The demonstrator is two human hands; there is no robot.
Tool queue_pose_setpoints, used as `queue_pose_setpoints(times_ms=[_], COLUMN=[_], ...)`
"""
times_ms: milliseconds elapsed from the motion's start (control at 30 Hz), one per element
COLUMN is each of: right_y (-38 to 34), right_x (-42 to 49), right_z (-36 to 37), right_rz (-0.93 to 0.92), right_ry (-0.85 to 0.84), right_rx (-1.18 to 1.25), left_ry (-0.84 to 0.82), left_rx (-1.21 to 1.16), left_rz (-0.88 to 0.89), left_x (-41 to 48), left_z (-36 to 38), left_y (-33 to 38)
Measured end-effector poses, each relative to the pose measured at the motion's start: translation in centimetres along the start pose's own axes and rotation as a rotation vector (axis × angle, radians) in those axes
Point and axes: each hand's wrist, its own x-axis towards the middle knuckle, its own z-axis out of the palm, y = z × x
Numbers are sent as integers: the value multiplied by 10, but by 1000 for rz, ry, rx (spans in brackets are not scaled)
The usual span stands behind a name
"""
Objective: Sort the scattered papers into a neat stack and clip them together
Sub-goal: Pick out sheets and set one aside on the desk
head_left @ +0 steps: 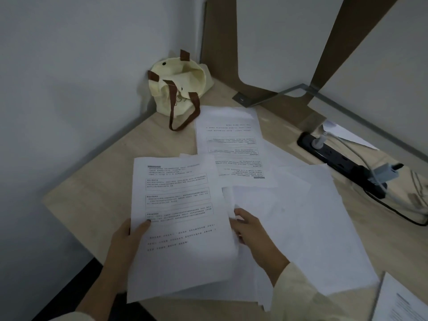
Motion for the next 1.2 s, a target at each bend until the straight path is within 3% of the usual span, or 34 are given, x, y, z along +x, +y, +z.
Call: queue_pose_setpoints(times_ms=[167,367,433,500,567,800,967,1067,1200], right_y=[7,6,6,4,-6,-45,-65,-63,-41], right_x=[-17,-12,5,28,49,82,91,94,73], right_z=[-8,-5,-12,-23,-32,-22,-19,-36,-78], right_rz=[-50,-94,-33,47,93,164,61,34,-103], right_ry=[-265,-335,-251,-58,75,202,175,284,298], right_rx=[154,164,402,724,867,733,812,862,705], left_ry=[-73,-136,-86,-51,-45,-26,-26,-22,-37], left_rx=[-108,-55,-2,46,79,140,143,136,106], left_rz=[-60,-16,18,27,30,59,59,84,117], left_x=[1,2,7,14,20,30,32,30,28], left_z=[-11,-15,-16,-17,-18,-16,-16,-16,-17], left_y=[3,-5,-7,-10,-15,-20,-21,-20,-16])
